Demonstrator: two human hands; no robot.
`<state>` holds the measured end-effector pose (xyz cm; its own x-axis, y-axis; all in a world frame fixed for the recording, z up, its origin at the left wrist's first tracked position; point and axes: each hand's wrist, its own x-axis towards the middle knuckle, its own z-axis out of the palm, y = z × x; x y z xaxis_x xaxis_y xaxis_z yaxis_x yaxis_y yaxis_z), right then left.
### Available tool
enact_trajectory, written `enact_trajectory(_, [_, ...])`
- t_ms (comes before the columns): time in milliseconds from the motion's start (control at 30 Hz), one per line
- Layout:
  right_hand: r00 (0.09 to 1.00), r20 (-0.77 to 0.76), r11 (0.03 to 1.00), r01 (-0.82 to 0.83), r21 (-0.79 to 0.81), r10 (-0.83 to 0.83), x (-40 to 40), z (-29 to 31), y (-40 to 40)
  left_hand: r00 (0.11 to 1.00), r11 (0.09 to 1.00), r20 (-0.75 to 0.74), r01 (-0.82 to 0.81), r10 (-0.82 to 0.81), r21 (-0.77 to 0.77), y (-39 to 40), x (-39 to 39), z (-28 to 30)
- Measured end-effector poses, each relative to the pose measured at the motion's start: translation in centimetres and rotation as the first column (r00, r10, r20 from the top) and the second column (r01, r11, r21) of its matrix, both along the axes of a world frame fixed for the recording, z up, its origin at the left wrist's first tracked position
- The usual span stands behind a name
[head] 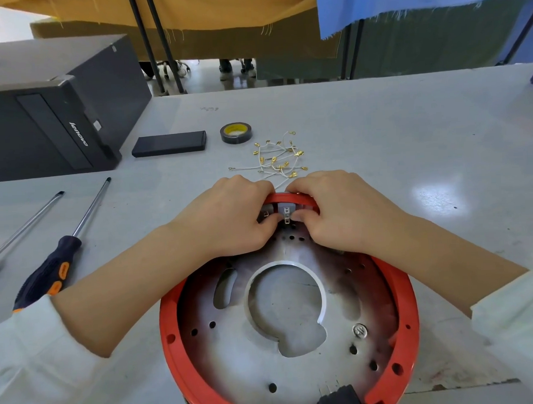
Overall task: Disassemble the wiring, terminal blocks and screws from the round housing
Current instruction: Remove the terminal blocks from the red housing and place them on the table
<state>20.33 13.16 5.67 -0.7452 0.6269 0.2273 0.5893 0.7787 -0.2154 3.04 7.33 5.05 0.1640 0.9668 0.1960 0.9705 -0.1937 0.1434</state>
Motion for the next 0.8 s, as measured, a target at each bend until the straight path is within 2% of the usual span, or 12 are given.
enact_trajectory(333, [0.995, 0.064, 0.994, -0.075, 0.076, 0.071, 0.25, -0.06, -0.45, 0.998, 1.000, -0.061, 0.013, -0.011, 0.023, -0.21, 0.13, 0.01])
enact_trajectory(467, [0.999, 0.012, 0.998, -0.045, 0.031, 0.045, 0.13, 0.24, -0.16, 0.999, 1.000, -0.049, 0.008, -0.007, 0.018, -0.10, 0.06, 0.07])
enact_trajectory(633, [0.999, 0.018, 0.998, 0.037, -0.059, -0.036, -0.34, 0.69, 0.27, 1.000, 1.000, -0.004, -0.015, 0.015, 0.019, 0.08, 0.16, 0.21])
enact_trajectory(800, [0.995, 0.103, 0.999, 0.011, 0.049, -0.016, -0.46, 0.14, -0.39, 0.999, 0.999, -0.040, -0.019, 0.020, 0.029, -0.08, 0.28, 0.08])
